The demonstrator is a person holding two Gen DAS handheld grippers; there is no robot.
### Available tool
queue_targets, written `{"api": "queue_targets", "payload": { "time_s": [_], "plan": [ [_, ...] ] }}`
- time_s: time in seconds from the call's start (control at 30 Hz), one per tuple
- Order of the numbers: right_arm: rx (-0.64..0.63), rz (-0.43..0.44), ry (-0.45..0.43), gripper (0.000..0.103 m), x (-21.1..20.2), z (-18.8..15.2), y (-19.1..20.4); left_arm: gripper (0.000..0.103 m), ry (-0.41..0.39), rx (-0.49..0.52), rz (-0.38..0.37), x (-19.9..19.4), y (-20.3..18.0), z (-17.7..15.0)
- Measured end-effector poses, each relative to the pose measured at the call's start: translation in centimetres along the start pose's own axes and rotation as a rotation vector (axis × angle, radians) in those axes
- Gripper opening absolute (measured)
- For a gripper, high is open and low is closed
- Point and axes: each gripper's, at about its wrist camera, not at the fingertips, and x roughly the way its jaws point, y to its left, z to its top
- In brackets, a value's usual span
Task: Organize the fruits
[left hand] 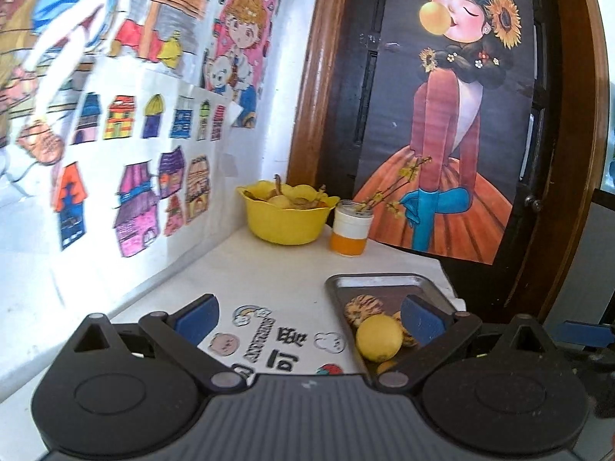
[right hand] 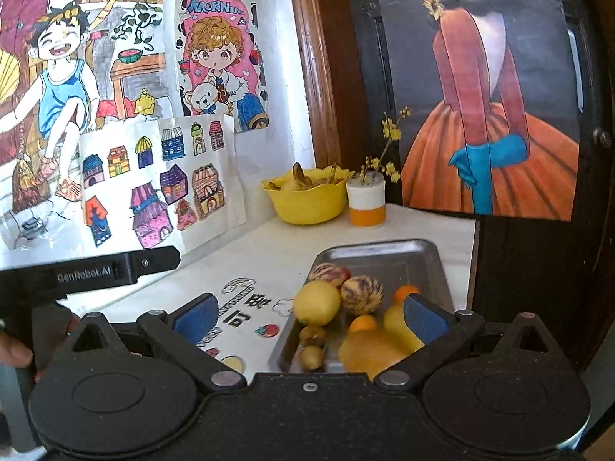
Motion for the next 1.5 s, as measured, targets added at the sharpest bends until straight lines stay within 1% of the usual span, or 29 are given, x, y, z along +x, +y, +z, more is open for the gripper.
{"api": "queue_targets", "payload": {
  "time_s": [0.17, 0.3, 0.43, 0.53, 0.63, 0.73, 0.83, 1.17, 1.5],
  "plan": [
    [0.007, -0.009, -0.007, 0.102, -0.9, -0.8, 1.4, 0.103, 0.011, -0.013, 0.021, -1.3, 1.2, -1.3],
    [0.011, -0.032, -0.035, 0.102, -1.4, -1.6, 2.3, 0.103, 0.016, -0.03, 0.028, -2.5, 2.2, -2.5],
    [0.028, -0.05, -0.065, 0.102, -1.6, -2.7, 2.8, 0.103, 0.023, -0.034, 0.064, -3.2, 3.2, -3.5],
    [0.028, -0.062, -0.061, 0.102, -1.4, -3.8, 3.5, 0.103, 0.038, -0.04, 0.086, -3.4, 4.0, -4.2],
    [0.011, -0.077, -0.057, 0.102, -1.0, -5.1, 4.2, 0.103, 0.062, -0.038, 0.088, -3.3, 4.7, -5.3],
    [-0.04, -0.111, -0.071, 0.102, -0.9, -6.3, 5.1, 0.103, 0.072, -0.035, 0.089, -3.4, 5.2, -6.4],
    [-0.079, -0.126, -0.072, 0.102, -0.6, -7.0, 5.6, 0.103, 0.069, -0.036, 0.092, -3.5, 5.7, -7.3],
    [-0.084, -0.136, -0.126, 0.102, -0.3, -9.1, 6.5, 0.103, 0.043, -0.056, 0.107, -3.8, 7.0, -8.6],
    [-0.043, -0.129, -0.088, 0.102, 0.7, -11.0, 7.0, 0.103, 0.028, -0.029, 0.109, -4.2, 7.5, -9.4]
  ]
}}
